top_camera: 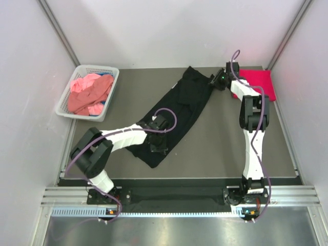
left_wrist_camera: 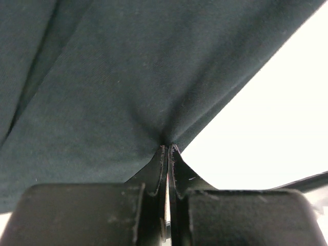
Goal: Fold and stack the t-shirts
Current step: Fold the tshirt
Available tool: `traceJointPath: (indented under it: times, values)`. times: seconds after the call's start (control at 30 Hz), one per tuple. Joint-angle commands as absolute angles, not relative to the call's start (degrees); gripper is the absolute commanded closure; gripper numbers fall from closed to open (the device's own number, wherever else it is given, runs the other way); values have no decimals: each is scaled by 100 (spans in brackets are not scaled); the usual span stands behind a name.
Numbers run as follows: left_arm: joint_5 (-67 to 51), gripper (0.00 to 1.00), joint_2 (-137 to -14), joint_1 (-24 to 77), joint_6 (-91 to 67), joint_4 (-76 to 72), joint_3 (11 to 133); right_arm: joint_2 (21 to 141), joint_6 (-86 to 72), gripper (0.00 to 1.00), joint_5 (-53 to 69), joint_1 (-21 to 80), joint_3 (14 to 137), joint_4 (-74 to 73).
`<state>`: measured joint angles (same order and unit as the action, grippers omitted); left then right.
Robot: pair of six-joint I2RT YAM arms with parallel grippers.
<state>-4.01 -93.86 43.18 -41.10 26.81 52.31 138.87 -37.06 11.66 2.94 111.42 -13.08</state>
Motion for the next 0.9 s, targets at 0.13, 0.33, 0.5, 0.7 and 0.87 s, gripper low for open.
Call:
traceJointPath:
  times: [0.13, 0.33, 0.5, 0.7, 0.87]
  values:
    - [-879, 100, -10414, 4535, -4429, 1898, 6125, 14580, -3516, 68, 782, 79, 12515, -1477]
    - [-958, 96, -10669, 4720, -4746, 1925, 6460, 14854, -3445, 58, 809, -219, 13113, -1380]
    - [-1142, 78, -10670, 4886, -4755, 1899, 6662, 14687, -3235, 49, 931, -334, 13245, -1397]
    - [-1407, 69, -10468, 4896, -4150, 2704, 7540, 13888, -3024, 44, 1169, -334, 12754, -1643]
    - [-363, 62, -10134, 4782, -3596, 3541, 7823, 12711, -2804, 43, 1073, -247, 11641, -2082]
